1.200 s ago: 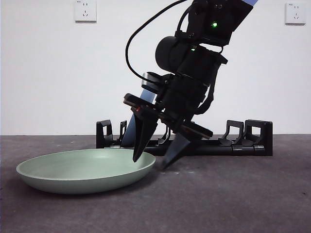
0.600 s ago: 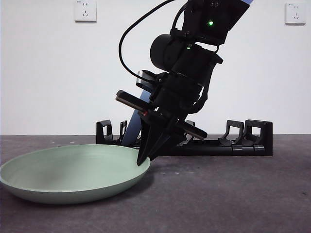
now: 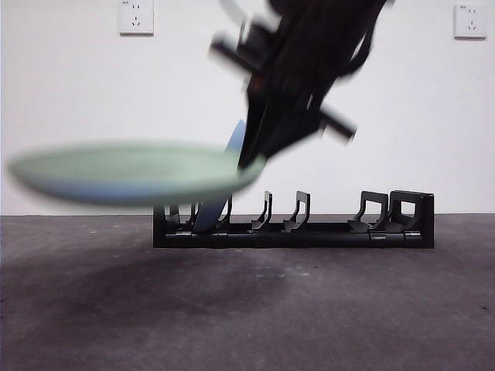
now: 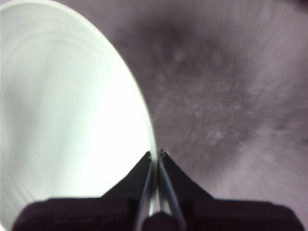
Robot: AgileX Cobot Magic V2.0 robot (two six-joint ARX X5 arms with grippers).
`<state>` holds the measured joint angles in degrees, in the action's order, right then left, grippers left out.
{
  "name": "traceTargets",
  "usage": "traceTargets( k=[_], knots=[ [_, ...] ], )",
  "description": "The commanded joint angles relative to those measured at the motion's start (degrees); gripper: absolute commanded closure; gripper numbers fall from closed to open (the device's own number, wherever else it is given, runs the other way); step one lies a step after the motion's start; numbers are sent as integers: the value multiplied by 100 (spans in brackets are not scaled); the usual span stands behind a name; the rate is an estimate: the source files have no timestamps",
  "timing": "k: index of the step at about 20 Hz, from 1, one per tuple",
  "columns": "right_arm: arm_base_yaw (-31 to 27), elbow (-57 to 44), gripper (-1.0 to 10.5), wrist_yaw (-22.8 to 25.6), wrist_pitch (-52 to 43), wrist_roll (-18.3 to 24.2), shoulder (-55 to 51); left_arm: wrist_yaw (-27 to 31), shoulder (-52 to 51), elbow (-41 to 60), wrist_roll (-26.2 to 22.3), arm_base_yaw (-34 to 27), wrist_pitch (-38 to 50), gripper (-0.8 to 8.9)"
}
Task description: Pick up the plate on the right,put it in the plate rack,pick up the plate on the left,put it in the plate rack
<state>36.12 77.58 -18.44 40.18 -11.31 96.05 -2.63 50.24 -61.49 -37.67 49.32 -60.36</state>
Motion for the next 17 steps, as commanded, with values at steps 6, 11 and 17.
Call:
traceTargets(
  k=[6,11,17],
  knots=[
    [-638,2,963,-197,1187,387,-1320,1711,1029,20,-918,1290,973,311],
    [-732,4,963,-782,1432,376,-1703,2111,1541,20,-1215,1488,1379,322],
    [-732,4,962,-748,1552,341,-1797,2109,1576,20,-1154,1491,1360,690]
  ],
)
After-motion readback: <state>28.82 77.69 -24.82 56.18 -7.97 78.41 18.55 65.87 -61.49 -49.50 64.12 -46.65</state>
